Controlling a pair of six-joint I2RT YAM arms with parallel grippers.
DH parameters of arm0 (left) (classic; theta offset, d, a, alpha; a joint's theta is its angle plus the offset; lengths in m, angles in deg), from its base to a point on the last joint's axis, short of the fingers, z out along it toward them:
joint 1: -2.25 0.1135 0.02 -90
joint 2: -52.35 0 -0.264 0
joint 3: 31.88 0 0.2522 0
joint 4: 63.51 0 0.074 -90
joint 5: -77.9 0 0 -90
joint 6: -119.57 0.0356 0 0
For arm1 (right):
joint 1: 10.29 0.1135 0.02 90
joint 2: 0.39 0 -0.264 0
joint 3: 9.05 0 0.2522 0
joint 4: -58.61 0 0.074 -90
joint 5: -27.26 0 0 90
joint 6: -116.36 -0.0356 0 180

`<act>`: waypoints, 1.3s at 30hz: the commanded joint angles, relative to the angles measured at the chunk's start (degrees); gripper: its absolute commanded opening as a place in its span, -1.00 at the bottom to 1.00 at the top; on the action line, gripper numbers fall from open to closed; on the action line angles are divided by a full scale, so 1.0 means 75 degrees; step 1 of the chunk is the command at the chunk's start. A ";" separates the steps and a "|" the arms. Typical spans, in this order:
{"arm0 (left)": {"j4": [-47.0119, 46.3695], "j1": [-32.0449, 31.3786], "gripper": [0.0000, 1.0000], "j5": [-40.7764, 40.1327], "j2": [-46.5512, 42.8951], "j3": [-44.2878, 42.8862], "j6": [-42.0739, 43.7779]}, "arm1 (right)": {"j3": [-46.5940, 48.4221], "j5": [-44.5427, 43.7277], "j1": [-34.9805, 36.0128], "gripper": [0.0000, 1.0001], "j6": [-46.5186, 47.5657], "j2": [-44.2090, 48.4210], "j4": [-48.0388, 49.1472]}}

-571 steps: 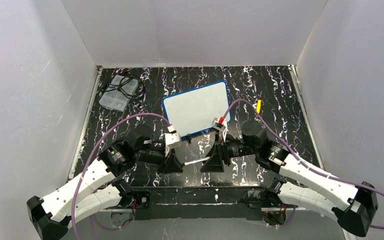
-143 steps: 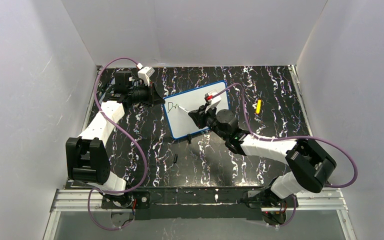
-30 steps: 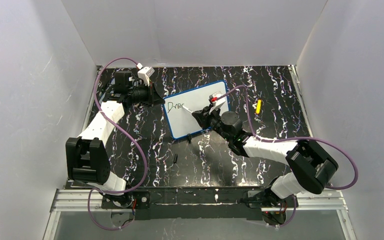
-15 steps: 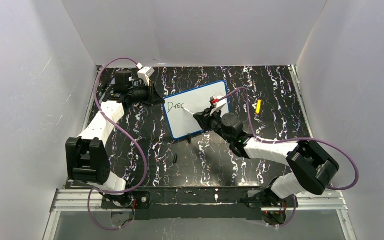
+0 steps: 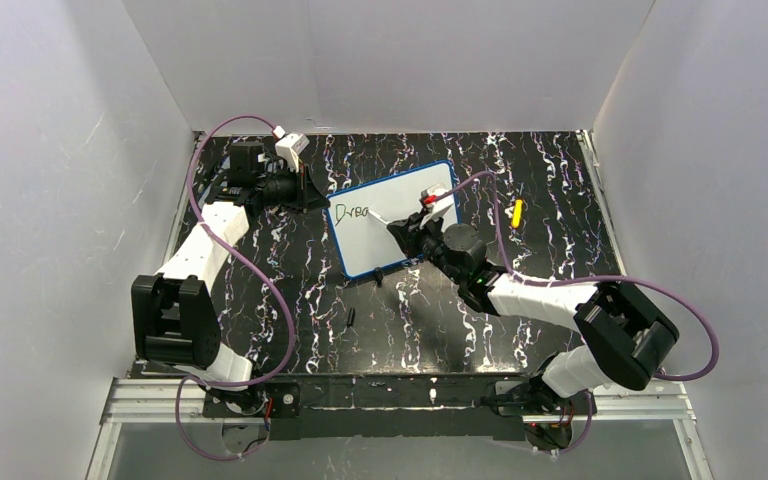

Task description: Write a sentence on the whiteboard

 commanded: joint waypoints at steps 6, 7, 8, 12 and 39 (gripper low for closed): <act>0.0078 -0.0035 -1.00 0.0265 -0.0315 -0.0002 -0.0050 | 0.0321 -0.0333 -0.0067 -0.97 0.0179 0.0090 0.0309; 0.0078 -0.0035 -1.00 0.0263 -0.0313 0.0001 -0.0042 | 0.0277 -0.0328 -0.0067 -0.97 0.0165 0.0092 0.0309; 0.0086 -0.0035 -1.00 0.0255 -0.0312 0.0008 -0.0041 | 0.0210 -0.0318 -0.0067 -0.97 0.0132 0.0084 0.0309; 0.0076 -0.0035 -1.00 0.0263 -0.0312 0.0001 -0.0037 | -0.0036 -0.0154 -0.0067 -0.97 -0.0011 0.0101 0.0314; 0.0078 -0.0037 -1.00 0.0273 -0.0312 0.0001 -0.0051 | 0.0199 -0.0275 -0.0067 -0.97 0.0182 0.0504 0.0221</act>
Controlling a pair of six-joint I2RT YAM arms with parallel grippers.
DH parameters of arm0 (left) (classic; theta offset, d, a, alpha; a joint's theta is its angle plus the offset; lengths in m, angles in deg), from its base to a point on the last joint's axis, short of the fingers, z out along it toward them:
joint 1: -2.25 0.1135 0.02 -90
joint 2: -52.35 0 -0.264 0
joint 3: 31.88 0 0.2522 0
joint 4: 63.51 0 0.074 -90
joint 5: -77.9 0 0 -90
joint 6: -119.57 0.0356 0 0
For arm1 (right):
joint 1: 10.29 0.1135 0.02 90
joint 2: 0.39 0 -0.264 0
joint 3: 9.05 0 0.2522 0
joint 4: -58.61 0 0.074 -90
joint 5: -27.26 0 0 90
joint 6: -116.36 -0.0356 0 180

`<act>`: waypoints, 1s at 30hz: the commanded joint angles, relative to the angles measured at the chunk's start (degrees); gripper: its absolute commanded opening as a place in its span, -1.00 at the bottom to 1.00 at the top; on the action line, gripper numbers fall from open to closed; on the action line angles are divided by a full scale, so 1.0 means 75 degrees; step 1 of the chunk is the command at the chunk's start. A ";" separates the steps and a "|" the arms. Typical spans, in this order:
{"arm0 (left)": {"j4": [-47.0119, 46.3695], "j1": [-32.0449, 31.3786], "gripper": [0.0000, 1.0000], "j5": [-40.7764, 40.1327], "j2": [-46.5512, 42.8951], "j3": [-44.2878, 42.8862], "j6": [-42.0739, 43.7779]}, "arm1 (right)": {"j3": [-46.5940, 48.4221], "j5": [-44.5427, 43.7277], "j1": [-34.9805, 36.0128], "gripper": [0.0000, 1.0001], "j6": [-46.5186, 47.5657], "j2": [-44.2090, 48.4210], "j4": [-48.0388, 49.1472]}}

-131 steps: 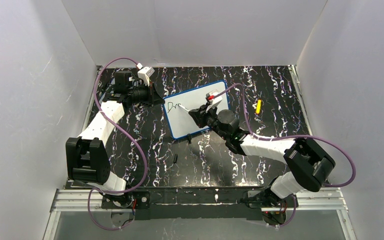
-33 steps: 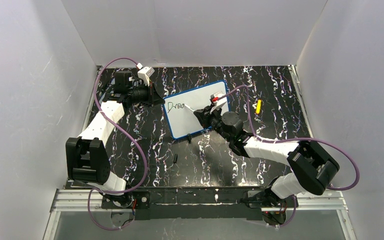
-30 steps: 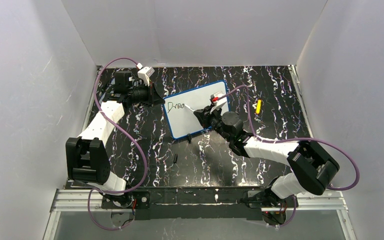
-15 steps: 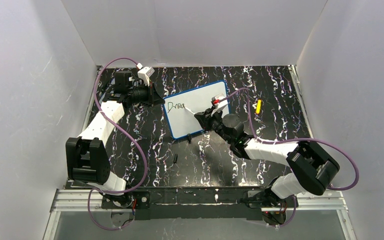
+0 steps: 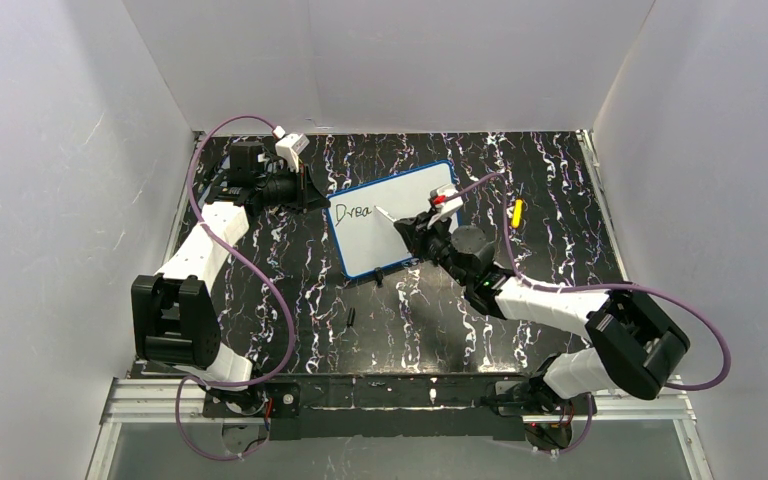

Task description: Write a sentence on the whiteboard

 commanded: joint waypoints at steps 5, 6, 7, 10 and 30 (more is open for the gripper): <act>0.0075 -0.0036 -1.00 0.0219 -0.0312 -0.0010 -0.0043 | 0.0562 0.0098 -0.0021 -0.97 0.0186 -0.0212 0.0339; 0.0075 -0.0038 -1.00 0.0230 -0.0307 -0.0008 -0.0048 | 0.0567 0.0115 -0.0021 -0.97 0.0188 -0.0237 0.0367; 0.0075 -0.0039 -1.00 0.0233 -0.0312 -0.0010 -0.0044 | 0.0584 0.0113 -0.0021 -0.97 0.0185 -0.0265 0.0383; 0.0075 -0.0035 -1.00 0.0232 -0.0311 -0.0010 -0.0045 | 0.0595 0.0054 -0.0018 -0.97 0.0177 -0.0345 0.0362; 0.0063 -0.0035 -1.00 0.0231 -0.0312 0.0005 -0.0050 | -0.0185 -0.0036 -0.0022 -0.97 -0.0174 -0.0209 0.0361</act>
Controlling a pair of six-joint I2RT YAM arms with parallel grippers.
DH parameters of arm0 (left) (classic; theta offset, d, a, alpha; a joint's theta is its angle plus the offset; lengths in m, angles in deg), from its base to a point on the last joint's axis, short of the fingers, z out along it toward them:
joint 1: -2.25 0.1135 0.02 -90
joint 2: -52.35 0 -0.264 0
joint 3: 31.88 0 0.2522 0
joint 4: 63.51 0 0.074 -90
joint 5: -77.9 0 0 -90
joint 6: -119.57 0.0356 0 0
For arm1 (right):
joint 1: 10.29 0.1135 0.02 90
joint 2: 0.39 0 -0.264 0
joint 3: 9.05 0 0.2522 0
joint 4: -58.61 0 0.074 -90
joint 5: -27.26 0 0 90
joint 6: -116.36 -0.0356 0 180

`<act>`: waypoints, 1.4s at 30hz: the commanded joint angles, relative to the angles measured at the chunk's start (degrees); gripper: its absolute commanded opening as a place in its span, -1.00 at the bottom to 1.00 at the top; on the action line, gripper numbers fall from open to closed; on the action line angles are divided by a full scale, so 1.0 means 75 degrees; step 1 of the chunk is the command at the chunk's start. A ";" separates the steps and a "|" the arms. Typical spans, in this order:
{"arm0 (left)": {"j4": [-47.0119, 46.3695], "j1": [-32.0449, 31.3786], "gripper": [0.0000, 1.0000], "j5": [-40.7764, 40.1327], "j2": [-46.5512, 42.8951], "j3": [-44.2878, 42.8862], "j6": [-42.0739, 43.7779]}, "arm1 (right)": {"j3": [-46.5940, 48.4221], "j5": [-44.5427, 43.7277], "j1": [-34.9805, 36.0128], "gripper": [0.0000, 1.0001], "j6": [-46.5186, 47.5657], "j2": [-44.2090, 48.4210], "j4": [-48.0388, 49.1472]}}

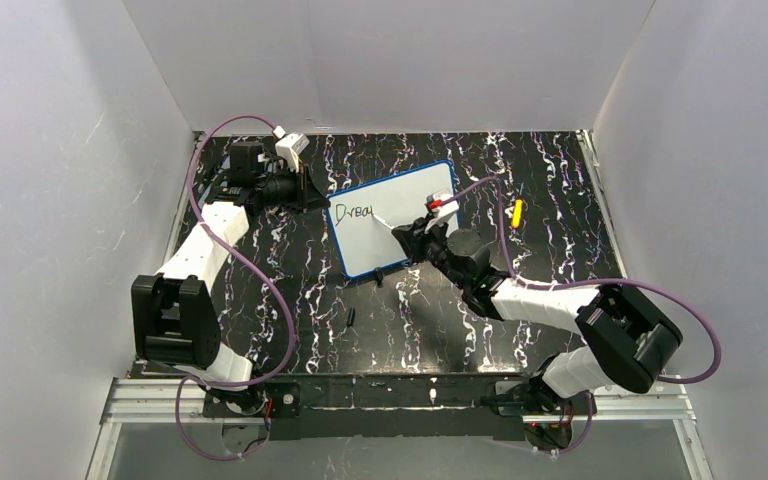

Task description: Write a sentence on the whiteboard

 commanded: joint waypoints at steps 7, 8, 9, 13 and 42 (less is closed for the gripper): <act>0.0066 -0.0035 -1.00 0.0234 -0.0317 0.0012 -0.0039 | 0.0224 -0.0286 -0.0021 -0.97 0.0017 0.0073 0.0598; 0.0063 -0.0037 -1.00 0.0225 -0.0323 0.0004 -0.0038 | 0.0264 -0.0308 -0.0031 -0.97 0.0037 0.0073 0.0620; 0.0066 -0.0036 -1.00 0.0232 -0.0324 0.0006 -0.0043 | 0.0309 -0.0326 -0.0022 -0.97 0.0060 0.0073 0.0628; 0.0066 -0.0036 -1.00 0.0245 -0.0324 0.0002 -0.0041 | 0.0422 -0.0387 -0.0032 -0.97 0.0138 0.0017 0.0674; 0.0066 -0.0035 -1.00 0.0252 -0.0320 0.0004 -0.0050 | -0.0363 -0.0637 -0.0085 -0.97 -0.0105 0.0166 0.0539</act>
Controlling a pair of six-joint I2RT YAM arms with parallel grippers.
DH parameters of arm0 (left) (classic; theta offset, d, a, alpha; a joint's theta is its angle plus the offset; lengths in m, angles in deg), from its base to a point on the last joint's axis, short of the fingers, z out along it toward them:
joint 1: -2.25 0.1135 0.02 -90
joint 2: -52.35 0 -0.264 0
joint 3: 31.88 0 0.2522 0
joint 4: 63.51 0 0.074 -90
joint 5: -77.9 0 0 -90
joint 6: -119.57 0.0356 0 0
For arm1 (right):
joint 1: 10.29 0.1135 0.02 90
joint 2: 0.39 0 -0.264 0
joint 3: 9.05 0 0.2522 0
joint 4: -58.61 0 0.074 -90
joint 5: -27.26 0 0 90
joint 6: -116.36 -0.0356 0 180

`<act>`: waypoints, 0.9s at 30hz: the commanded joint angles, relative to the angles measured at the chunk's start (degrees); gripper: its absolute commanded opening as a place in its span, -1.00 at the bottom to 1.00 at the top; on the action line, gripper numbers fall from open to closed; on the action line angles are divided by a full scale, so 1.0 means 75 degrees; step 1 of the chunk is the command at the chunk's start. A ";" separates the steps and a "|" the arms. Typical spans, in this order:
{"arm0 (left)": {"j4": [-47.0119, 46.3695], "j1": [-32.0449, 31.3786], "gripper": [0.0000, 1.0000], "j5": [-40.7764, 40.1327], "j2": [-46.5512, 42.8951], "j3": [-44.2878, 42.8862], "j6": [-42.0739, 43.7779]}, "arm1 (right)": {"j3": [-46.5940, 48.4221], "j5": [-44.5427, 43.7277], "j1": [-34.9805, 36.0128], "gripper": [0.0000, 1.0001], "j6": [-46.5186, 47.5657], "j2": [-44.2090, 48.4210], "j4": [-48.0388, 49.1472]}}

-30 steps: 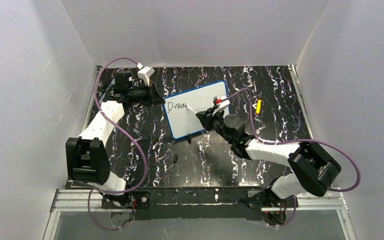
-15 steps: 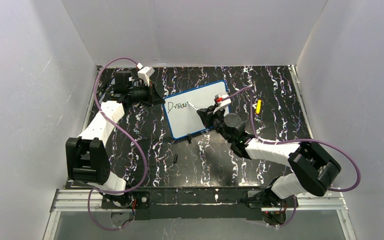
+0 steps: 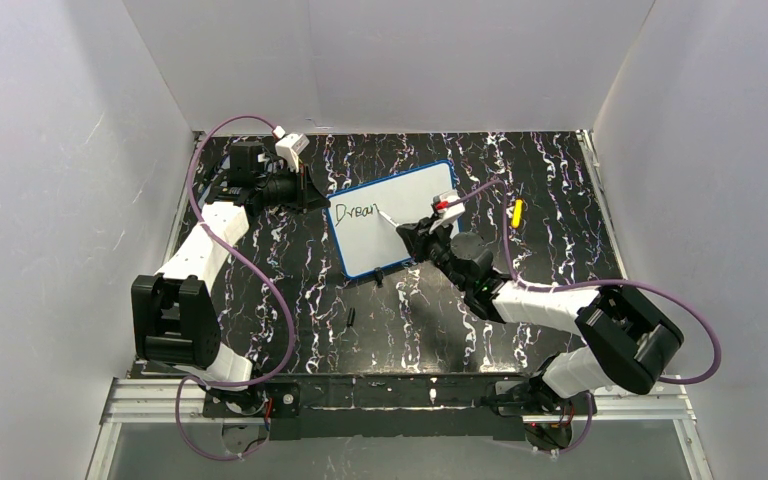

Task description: Write a sentence on the whiteboard

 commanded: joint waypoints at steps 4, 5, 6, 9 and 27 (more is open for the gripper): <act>0.0066 -0.0035 -1.00 0.0244 -0.0318 0.0004 -0.0050 | -0.0092 -0.0231 -0.0082 -0.97 -0.0030 0.0163 0.0334; 0.0066 -0.0035 -1.00 0.0243 -0.0310 -0.0002 -0.0050 | -0.0055 -0.0231 -0.0077 -0.97 -0.0032 0.0164 0.0386; 0.0066 -0.0035 -1.00 0.0249 -0.0303 -0.0002 -0.0050 | -0.0010 -0.0221 -0.0073 -0.97 -0.0033 0.0155 0.0451; 0.0066 -0.0035 -1.00 0.0251 -0.0312 -0.0002 -0.0050 | 0.0146 -0.0210 -0.0080 -0.97 -0.0044 0.0082 0.0591; 0.0064 -0.0042 -1.00 0.0257 -0.0293 -0.0021 -0.0050 | 0.0431 -0.0534 -0.0150 -0.97 0.0093 -0.0136 0.0674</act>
